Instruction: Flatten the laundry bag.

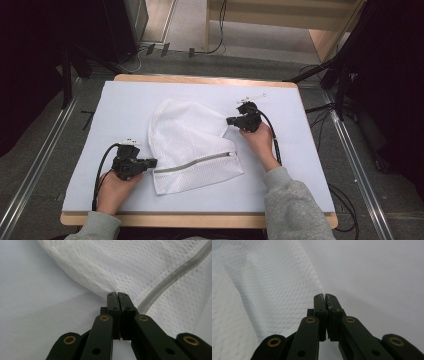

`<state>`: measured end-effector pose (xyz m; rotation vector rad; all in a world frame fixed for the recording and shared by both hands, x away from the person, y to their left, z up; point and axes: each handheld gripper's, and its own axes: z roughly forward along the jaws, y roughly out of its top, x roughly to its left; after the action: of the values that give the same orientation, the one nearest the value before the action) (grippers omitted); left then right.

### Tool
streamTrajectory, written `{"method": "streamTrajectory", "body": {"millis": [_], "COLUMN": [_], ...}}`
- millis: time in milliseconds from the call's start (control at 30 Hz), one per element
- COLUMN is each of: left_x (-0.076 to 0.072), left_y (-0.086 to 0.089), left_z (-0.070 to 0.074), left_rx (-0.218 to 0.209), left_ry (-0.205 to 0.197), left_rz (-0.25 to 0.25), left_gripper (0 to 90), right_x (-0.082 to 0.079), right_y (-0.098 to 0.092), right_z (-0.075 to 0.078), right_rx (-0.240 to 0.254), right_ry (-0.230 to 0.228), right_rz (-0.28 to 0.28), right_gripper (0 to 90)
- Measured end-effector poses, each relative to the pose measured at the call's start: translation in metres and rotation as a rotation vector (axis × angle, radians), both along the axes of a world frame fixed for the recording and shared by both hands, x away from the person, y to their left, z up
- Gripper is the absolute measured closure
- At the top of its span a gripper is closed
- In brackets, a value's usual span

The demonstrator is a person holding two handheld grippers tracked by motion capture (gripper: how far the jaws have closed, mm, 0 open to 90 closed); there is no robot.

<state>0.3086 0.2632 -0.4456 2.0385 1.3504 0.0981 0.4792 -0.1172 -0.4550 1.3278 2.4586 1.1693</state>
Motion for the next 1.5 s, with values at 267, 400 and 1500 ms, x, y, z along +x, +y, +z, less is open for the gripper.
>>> {"method": "streamTrajectory", "body": {"millis": [267,400,1500], "left_x": [0.007,0.010,0.027], "left_y": [0.014,0.023,0.047], "left_z": [0.003,0.003,0.006], "left_rx": [-0.008,-0.017,-0.051], "left_ry": [0.021,0.031,0.017], "left_rz": [0.012,0.022,-0.009], "left_gripper": [89.8,89.8,65.9], "right_x": [0.002,0.003,0.015], "right_y": [-0.021,-0.033,-0.052], "right_z": [0.002,0.003,0.002], "right_rx": [0.005,0.012,-0.013], "right_ry": [-0.006,-0.002,-0.044], "right_rz": [-0.047,-0.077,-0.179], "right_gripper": [89.5,89.5,73.2]}}
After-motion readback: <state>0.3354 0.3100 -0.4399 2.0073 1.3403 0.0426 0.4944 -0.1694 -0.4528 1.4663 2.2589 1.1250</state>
